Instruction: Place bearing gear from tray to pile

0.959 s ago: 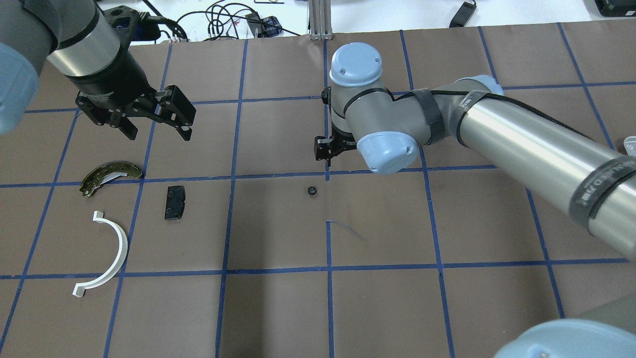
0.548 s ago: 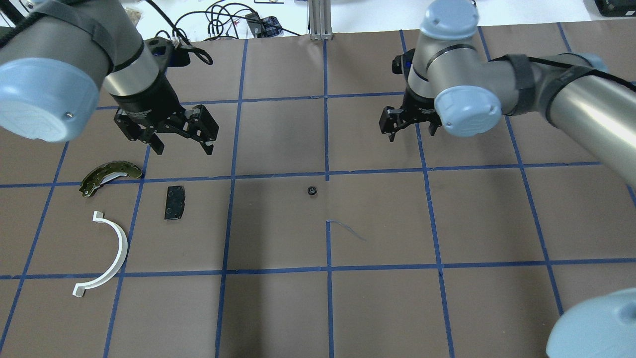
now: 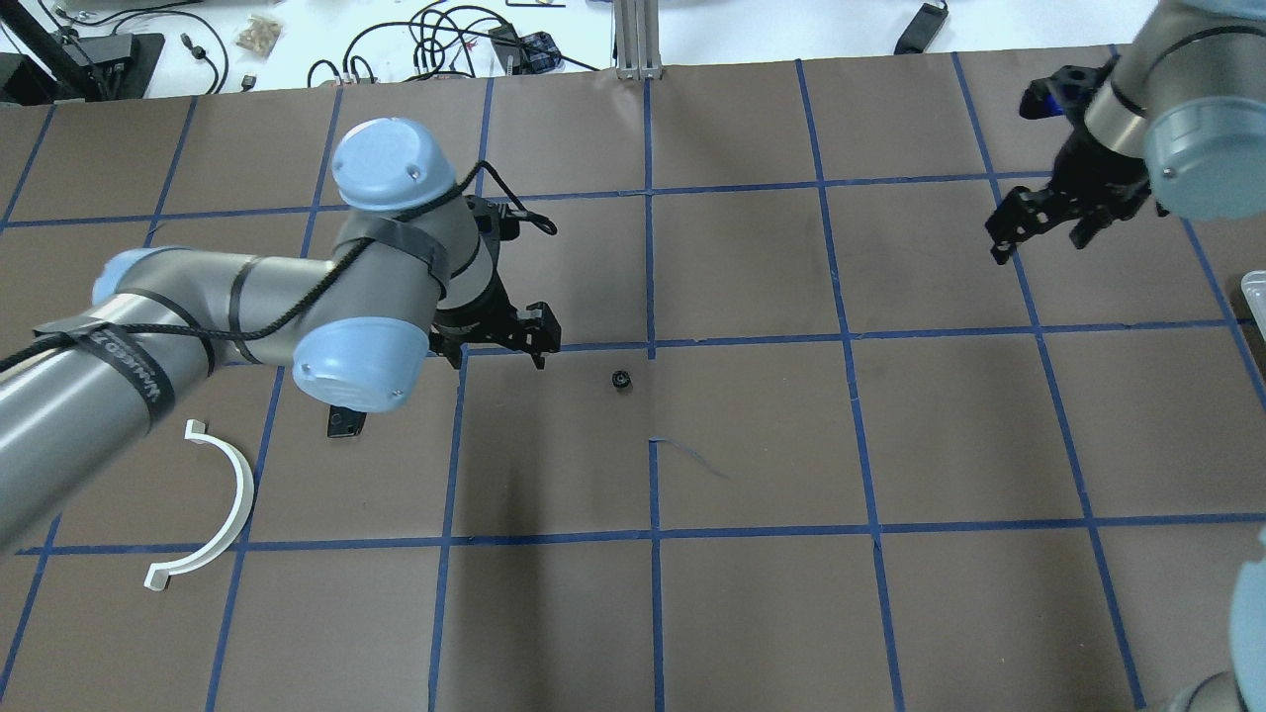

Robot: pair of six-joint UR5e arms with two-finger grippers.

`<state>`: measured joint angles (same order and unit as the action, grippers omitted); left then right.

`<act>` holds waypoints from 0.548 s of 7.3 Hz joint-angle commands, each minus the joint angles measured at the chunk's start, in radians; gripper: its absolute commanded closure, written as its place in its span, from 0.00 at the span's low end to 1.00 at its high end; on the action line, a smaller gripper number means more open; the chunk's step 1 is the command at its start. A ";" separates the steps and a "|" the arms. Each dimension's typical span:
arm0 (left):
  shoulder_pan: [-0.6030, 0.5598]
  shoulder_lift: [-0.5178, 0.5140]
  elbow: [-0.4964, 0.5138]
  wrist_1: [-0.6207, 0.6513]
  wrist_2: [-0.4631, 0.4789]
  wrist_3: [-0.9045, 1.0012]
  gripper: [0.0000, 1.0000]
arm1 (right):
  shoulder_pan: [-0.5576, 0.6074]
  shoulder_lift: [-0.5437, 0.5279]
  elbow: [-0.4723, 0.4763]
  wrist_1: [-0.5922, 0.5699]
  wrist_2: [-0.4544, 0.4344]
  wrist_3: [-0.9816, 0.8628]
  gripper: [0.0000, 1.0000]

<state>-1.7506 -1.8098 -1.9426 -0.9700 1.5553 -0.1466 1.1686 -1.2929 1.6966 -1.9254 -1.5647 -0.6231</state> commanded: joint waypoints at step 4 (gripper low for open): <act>-0.128 -0.201 0.043 0.234 0.003 -0.172 0.00 | -0.374 0.044 -0.005 -0.079 -0.040 -0.539 0.01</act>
<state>-1.8546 -1.9738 -1.9336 -0.7556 1.5587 -0.2928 0.8508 -1.2745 1.6955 -1.9608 -1.5896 -1.0759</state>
